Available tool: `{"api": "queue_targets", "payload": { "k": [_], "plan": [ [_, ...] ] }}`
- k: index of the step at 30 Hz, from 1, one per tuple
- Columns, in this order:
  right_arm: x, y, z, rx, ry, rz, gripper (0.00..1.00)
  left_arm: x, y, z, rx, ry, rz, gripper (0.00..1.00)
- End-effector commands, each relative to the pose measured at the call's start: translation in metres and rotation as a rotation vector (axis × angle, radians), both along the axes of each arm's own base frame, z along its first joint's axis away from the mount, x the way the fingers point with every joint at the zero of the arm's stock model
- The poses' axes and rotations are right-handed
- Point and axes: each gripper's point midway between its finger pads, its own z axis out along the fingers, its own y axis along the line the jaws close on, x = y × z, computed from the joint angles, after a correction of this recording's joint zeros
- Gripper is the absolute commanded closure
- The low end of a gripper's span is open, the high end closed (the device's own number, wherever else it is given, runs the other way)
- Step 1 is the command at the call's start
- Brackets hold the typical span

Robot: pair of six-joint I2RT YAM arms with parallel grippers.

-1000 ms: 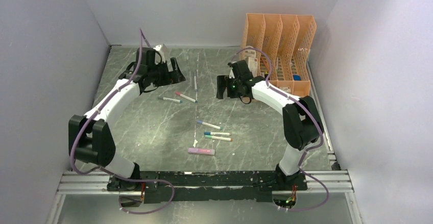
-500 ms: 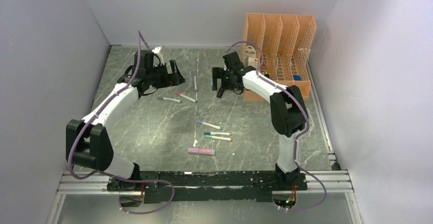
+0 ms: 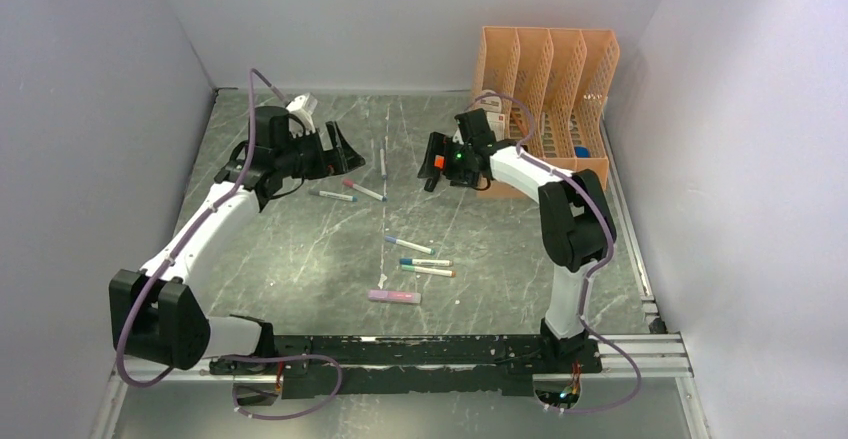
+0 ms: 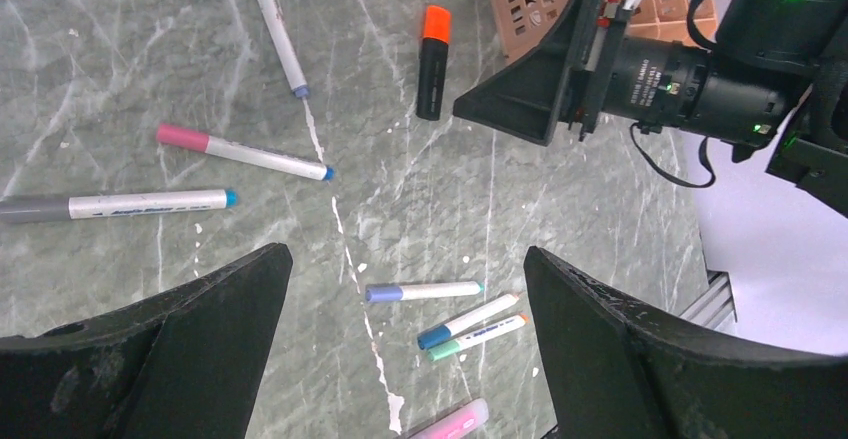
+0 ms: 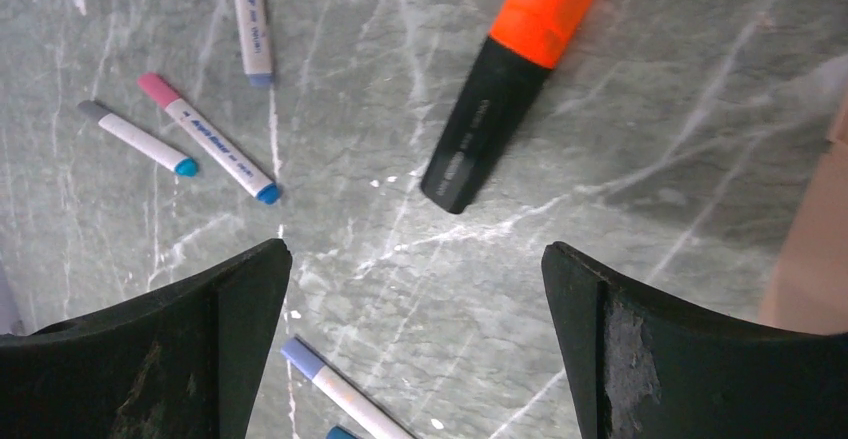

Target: Open the pen caps

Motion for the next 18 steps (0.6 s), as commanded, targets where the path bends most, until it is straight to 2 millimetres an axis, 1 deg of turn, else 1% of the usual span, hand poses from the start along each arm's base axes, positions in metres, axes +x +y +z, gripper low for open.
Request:
{"api": "queue_targets", "payload": {
  "k": [1,3,7,9,11,12,13,14,16,18],
  "plan": [
    [-0.007,0.017,0.012,0.04,-0.028,0.013,0.0,-0.014,-0.005,0.007,-0.015,-0.002,-0.053,0.01],
    [-0.01,0.015,0.004,0.002,-0.018,0.004,0.0,-0.016,-0.006,0.011,-0.017,-0.001,-0.061,0.01],
    [-0.014,0.009,-0.01,-0.137,-0.019,-0.003,0.0,-0.016,-0.006,0.018,-0.014,-0.01,-0.069,0.01],
    [-0.021,0.019,-0.016,-0.173,-0.02,0.026,0.0,-0.014,-0.005,0.02,-0.002,-0.014,-0.064,0.01],
    [-0.021,0.023,-0.021,-0.247,-0.035,0.042,0.0,-0.011,-0.004,0.024,0.004,-0.026,-0.056,0.01],
    [-0.02,0.025,-0.023,-0.291,-0.043,0.054,0.01,-0.01,-0.004,0.025,0.002,-0.031,-0.054,0.01],
    [-0.018,0.025,-0.031,-0.347,-0.037,0.06,0.03,-0.009,-0.004,0.027,0.001,-0.036,-0.053,0.01],
    [-0.013,0.027,-0.03,-0.386,-0.054,0.058,0.06,-0.008,-0.003,0.028,0.005,-0.038,-0.047,0.01],
    [-0.012,0.03,-0.037,-0.441,-0.059,0.065,0.13,-0.007,-0.002,0.026,0.01,-0.033,-0.039,0.01],
    [-0.009,0.031,-0.045,-0.472,-0.053,0.064,0.16,-0.008,0.0,0.022,0.018,-0.026,-0.03,0.01]
  ]
}}
